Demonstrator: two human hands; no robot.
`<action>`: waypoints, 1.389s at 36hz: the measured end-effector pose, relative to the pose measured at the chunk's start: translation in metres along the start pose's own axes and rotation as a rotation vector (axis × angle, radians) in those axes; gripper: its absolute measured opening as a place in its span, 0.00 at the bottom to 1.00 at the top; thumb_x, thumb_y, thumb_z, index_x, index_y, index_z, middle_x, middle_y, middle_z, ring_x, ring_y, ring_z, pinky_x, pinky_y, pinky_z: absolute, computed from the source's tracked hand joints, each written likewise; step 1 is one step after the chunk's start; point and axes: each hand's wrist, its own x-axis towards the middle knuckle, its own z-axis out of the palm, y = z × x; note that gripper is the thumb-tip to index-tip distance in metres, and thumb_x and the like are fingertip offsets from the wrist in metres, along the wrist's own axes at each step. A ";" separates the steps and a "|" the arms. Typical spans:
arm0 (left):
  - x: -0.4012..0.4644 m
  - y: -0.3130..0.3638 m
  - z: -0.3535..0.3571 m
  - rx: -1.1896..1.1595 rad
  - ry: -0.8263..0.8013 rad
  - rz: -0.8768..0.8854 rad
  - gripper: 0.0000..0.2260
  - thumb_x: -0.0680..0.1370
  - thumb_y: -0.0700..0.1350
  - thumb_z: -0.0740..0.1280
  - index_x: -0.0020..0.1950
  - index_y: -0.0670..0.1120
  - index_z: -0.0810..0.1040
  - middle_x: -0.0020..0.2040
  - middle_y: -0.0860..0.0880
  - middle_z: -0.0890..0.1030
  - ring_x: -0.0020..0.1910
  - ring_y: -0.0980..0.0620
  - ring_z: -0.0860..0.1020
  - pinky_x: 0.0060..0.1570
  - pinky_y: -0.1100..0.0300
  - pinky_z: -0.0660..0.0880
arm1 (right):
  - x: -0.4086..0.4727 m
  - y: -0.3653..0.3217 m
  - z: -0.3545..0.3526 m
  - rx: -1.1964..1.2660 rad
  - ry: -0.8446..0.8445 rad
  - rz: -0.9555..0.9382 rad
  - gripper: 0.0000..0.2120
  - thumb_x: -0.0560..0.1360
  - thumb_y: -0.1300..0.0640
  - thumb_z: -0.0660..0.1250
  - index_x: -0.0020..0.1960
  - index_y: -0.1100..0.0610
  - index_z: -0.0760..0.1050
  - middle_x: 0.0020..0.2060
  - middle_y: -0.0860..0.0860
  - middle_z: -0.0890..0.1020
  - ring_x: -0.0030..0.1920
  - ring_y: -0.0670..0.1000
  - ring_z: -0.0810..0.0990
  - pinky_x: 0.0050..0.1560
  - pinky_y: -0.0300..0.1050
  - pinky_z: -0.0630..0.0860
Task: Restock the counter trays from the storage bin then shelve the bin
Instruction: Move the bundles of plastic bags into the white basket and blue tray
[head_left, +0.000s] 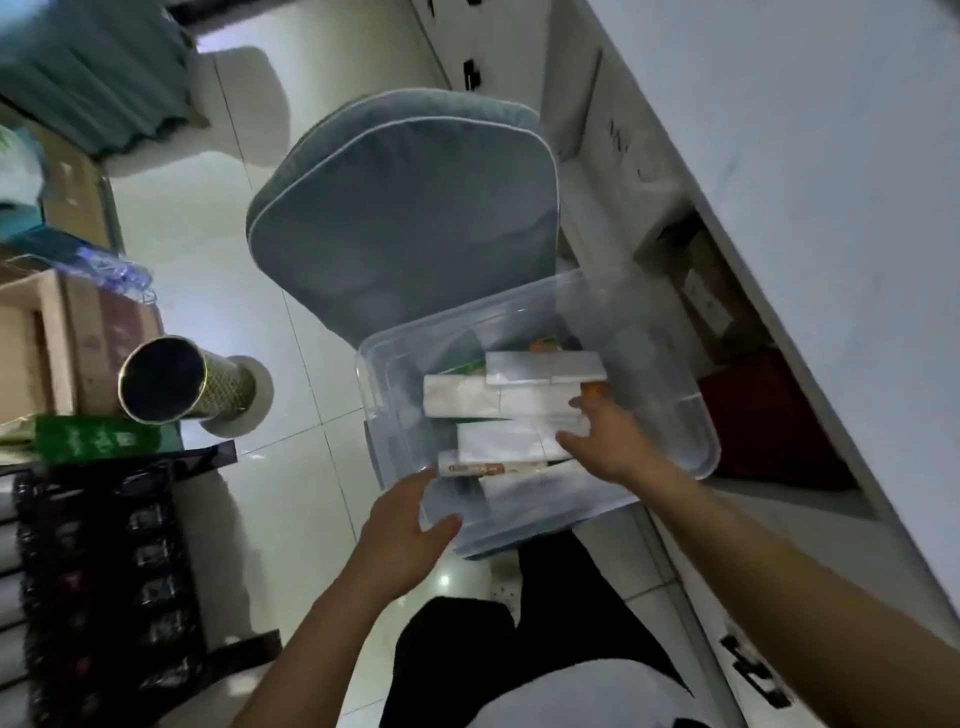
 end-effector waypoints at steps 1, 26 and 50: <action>0.018 0.002 0.001 0.019 -0.010 -0.006 0.30 0.78 0.54 0.68 0.77 0.50 0.62 0.76 0.51 0.65 0.74 0.50 0.65 0.74 0.53 0.61 | 0.019 0.004 0.003 -0.021 -0.038 0.025 0.32 0.74 0.46 0.69 0.74 0.56 0.66 0.73 0.59 0.66 0.69 0.60 0.70 0.67 0.54 0.70; 0.219 -0.074 0.100 0.467 -0.200 0.044 0.32 0.79 0.47 0.62 0.80 0.49 0.51 0.81 0.45 0.49 0.79 0.43 0.50 0.77 0.49 0.49 | 0.220 0.029 0.100 -0.376 -0.012 0.057 0.32 0.74 0.52 0.64 0.75 0.51 0.58 0.69 0.55 0.67 0.67 0.59 0.66 0.63 0.54 0.63; 0.244 -0.053 0.143 0.599 -0.313 0.311 0.28 0.77 0.55 0.66 0.75 0.49 0.65 0.80 0.44 0.57 0.79 0.44 0.53 0.75 0.50 0.53 | 0.236 0.038 0.055 -0.339 0.253 -0.072 0.20 0.75 0.63 0.60 0.64 0.52 0.76 0.52 0.59 0.82 0.51 0.64 0.80 0.44 0.50 0.70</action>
